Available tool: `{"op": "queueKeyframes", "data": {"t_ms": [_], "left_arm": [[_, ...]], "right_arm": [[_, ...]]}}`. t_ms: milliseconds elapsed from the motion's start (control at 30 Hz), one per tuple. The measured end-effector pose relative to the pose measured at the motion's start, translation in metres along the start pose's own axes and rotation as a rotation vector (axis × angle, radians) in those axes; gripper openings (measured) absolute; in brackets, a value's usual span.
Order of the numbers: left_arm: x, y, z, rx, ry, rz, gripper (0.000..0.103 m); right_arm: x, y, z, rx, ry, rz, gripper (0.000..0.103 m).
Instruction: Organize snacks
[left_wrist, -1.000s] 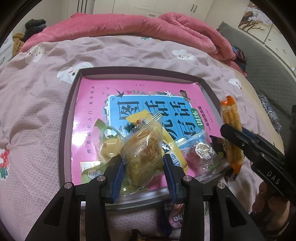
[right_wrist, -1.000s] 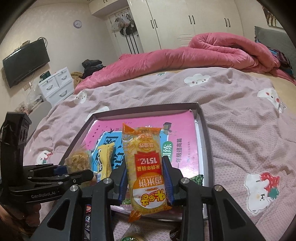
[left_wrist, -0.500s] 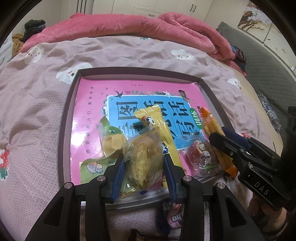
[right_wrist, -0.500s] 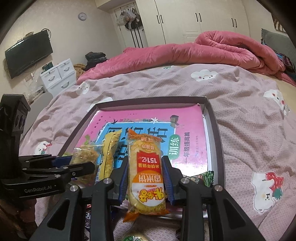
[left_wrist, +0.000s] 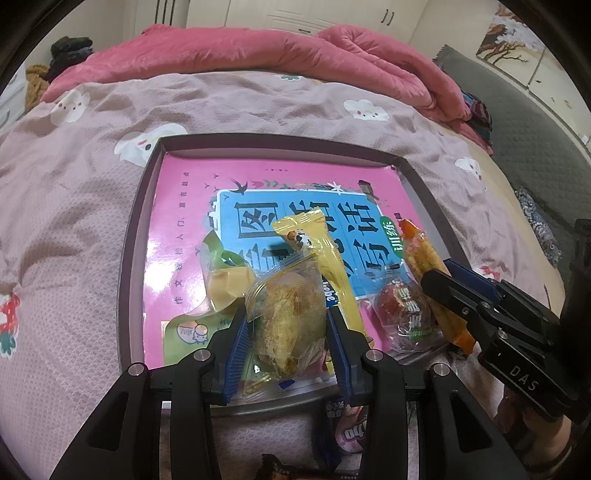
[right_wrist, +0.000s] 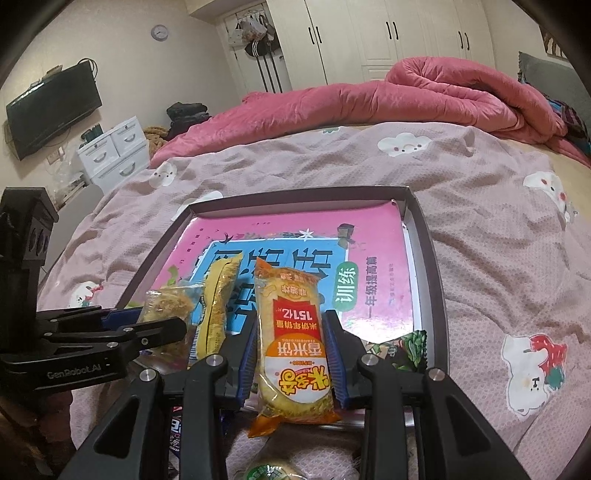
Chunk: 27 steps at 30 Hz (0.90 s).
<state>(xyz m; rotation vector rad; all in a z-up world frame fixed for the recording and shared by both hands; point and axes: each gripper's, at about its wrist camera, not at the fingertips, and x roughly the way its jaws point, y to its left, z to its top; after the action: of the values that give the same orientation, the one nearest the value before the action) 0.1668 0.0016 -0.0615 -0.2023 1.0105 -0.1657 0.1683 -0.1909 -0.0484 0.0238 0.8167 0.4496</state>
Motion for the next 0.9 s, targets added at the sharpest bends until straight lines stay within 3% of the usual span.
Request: {"op": "queueKeyframes", "data": {"t_ms": [900], "left_arm": [[-0.002, 0.001, -0.001, -0.012, 0.002, -0.013, 0.042]], "right_arm": [[-0.014, 0.0, -0.004, 0.016, -0.018, -0.004, 0.043]]}}
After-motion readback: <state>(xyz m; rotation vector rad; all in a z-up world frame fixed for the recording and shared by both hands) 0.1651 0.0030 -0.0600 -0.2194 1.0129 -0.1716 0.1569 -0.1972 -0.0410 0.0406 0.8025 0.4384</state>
